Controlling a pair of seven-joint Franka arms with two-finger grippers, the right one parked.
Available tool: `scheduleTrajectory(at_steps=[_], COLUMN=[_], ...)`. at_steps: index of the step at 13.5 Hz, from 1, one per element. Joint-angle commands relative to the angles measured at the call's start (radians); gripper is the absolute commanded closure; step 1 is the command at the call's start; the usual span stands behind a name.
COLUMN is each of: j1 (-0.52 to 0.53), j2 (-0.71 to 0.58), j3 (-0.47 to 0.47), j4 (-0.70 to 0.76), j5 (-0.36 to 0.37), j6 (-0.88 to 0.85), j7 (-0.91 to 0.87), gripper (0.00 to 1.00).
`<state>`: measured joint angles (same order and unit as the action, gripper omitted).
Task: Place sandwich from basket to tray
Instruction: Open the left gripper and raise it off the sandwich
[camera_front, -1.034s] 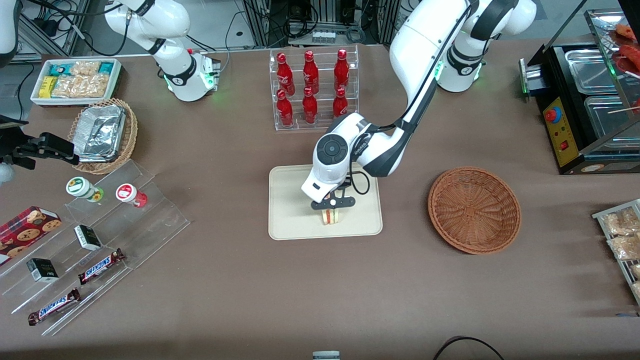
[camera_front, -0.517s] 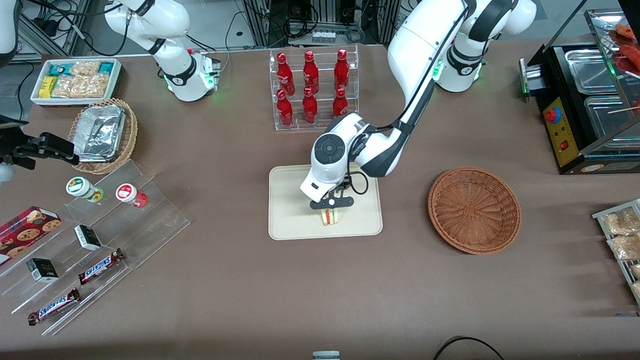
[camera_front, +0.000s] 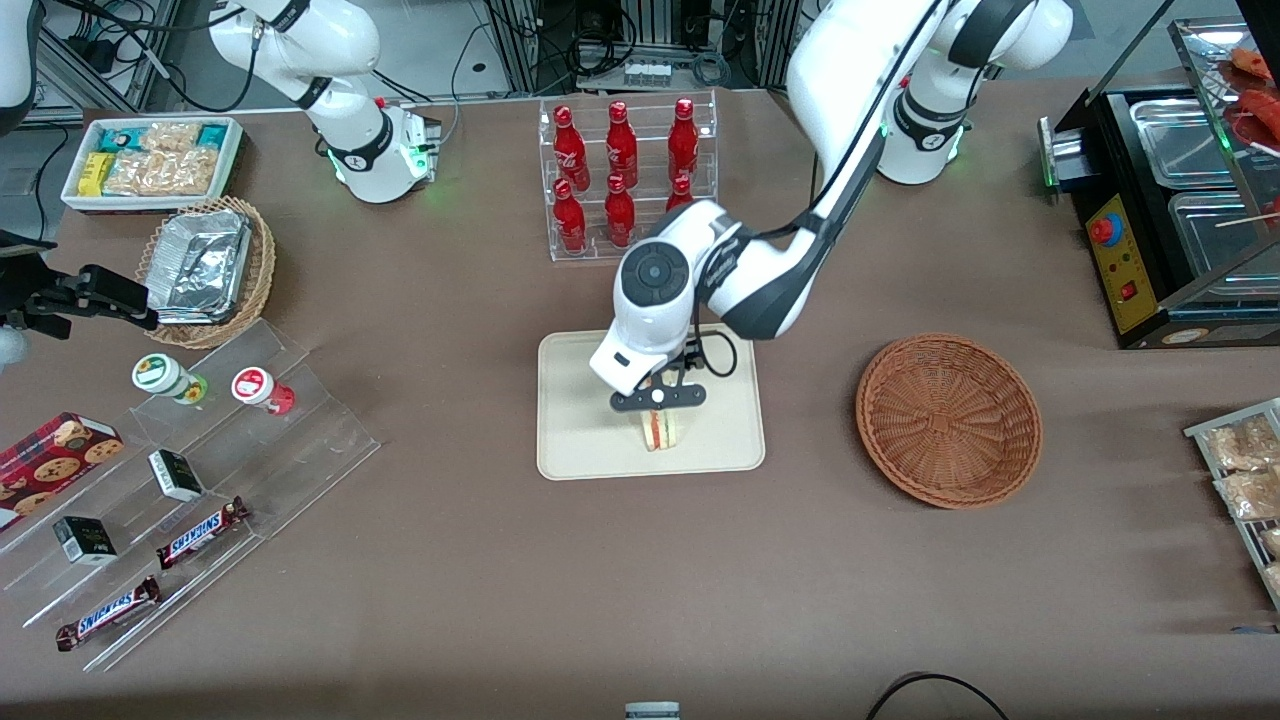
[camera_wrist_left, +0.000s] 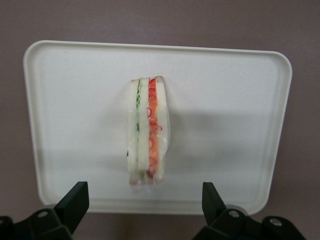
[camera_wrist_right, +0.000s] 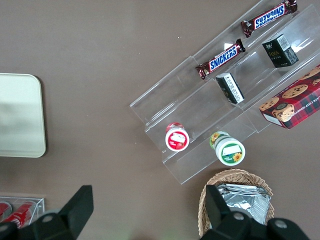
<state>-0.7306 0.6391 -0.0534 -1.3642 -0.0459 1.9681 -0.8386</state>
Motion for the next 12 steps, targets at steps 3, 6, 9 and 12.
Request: scheduleTrajectory(at_steps=[3, 6, 9, 12], j1=[0.057, 0.134, 0.201, 0.287], j2=[-0.14, -0.191, -0.269, -0.37], j3=[0.004, 0.003, 0.004, 0.004], j4=[0.005, -0.013, -0.12, -0.235], j5=[0.015, 0.012, 0.017, 0.015], j6=[-0.164, -0.256, -0.244, -0.235], j7=[0.126, 0.148, 0.286, 0.435], gripper=[0.0, 0.0, 0.0, 0.0])
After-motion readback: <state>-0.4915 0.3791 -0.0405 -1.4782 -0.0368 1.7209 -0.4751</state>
